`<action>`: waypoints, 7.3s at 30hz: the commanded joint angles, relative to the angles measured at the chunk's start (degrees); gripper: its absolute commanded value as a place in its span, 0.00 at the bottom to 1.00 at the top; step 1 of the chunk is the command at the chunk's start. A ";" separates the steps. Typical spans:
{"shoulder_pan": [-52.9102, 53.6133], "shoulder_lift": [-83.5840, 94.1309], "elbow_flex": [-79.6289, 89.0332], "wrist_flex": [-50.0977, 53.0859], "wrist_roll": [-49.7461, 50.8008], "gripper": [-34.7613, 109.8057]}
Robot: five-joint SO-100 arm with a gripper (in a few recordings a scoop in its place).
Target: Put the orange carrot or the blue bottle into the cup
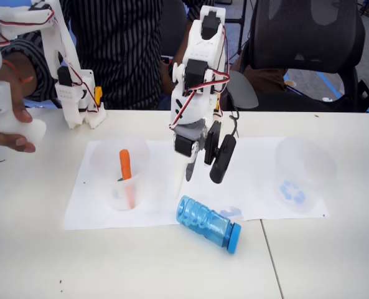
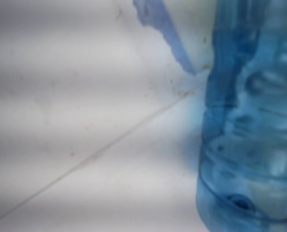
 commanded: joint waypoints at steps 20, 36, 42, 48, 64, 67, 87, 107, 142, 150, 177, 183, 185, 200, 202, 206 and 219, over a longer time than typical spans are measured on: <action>-2.72 2.20 -6.42 -0.26 -0.35 0.59; -2.37 -5.27 -15.21 0.70 -0.09 0.59; -2.99 -6.77 -15.29 0.70 0.26 0.59; -2.72 -7.65 -15.47 -0.26 -0.44 0.59; -2.46 -13.97 -16.26 -0.35 -0.53 0.59; -2.55 -13.97 -16.26 -0.35 -0.53 0.59; -2.37 -13.97 -16.26 -3.52 -0.53 0.59; -2.72 -13.97 -15.91 -3.52 -0.53 0.56; -3.25 -4.04 -15.38 -3.43 -0.53 0.35; -3.34 2.20 -15.29 -3.16 -0.44 0.35; -18.37 27.07 -15.29 6.24 0.35 0.35; -26.37 29.36 -13.80 7.73 0.44 0.35; -29.18 29.36 -12.30 10.02 0.53 0.35; -38.67 29.27 -7.29 12.48 7.03 0.35; -38.94 29.09 -7.21 12.57 7.03 0.35; -39.11 27.77 -7.12 12.39 7.03 0.35; -46.23 24.79 -2.46 10.37 6.86 0.35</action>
